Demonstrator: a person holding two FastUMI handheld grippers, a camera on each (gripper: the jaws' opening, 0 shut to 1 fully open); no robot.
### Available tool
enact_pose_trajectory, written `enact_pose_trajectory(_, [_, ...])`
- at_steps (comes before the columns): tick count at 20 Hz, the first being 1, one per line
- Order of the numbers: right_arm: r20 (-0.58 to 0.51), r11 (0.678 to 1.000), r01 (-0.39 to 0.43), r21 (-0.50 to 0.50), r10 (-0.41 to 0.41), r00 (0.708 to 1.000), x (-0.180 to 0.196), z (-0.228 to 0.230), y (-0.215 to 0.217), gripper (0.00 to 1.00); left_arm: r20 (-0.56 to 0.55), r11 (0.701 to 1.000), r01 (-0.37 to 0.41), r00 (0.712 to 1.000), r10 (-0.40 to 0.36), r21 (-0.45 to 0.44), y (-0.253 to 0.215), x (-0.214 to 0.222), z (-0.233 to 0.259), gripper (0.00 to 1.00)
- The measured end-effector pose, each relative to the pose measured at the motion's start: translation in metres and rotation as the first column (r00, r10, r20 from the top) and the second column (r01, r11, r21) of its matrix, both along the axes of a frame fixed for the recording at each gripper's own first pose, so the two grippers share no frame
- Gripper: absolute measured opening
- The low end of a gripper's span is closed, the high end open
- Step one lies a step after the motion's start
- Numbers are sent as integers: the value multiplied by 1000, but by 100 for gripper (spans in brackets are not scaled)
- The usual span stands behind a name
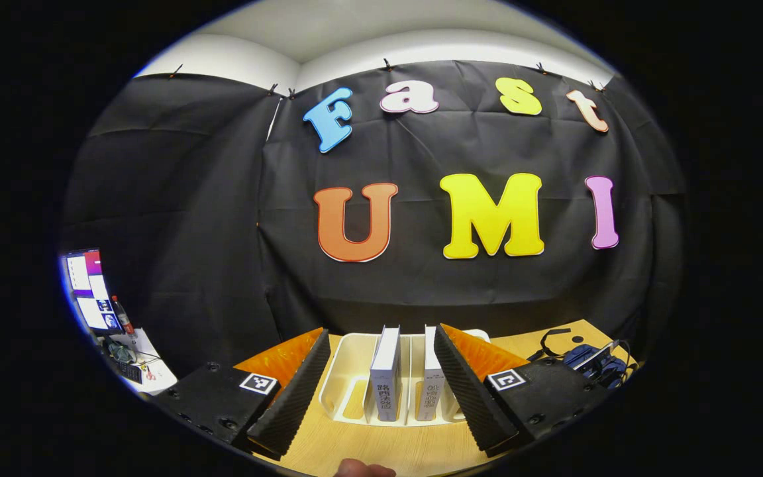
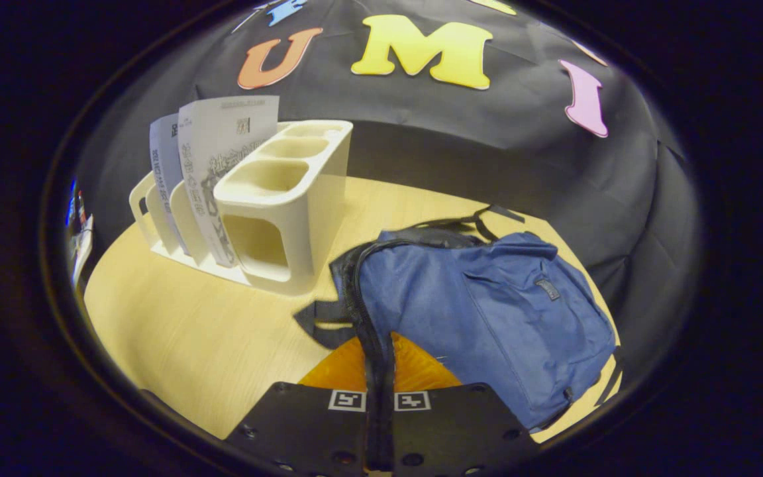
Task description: Open the schoolbag, grab two books from the bookshelf and put them into the schoolbag.
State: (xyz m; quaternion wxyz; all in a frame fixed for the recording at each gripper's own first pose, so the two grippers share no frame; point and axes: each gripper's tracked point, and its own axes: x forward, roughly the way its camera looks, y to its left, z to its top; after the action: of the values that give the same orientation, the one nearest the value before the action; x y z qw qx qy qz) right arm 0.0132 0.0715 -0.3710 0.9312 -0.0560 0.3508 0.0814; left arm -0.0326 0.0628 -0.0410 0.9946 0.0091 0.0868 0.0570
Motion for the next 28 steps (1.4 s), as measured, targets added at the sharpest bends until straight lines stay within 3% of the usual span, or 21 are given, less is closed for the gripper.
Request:
enact_pose_trajectory(6, [29,999,8,44,-9,1000,0,53,-26,1,-9,999,-12,1000,11,-30,1,10,-3,99])
enact_pose_trajectory(11, [49,998,23,65,-26,998,3,104,-68,1,-31,999,31,999,-32,-39,-10,32,-3,99])
enact_pose_trajectory(19, [99,986,126,113,-138,985,30,169,-183,1,-129,984,134,981,-148,-114,-49,82,-2,99])
enact_pose_trajectory(25, [103,981,121,149,-137,985,57,184,-255,1,-332,972,173,918,-217,-156,-67,118,-28,99])
enact_pose_trajectory(27, [89,980,107,169,-123,988,66,186,-268,0,-412,965,197,875,-253,-175,-74,130,-38,99])
enact_pose_trajectory(28, [80,977,107,185,-124,989,72,187,-275,0,-464,957,209,840,-281,-202,-79,134,-44,99])
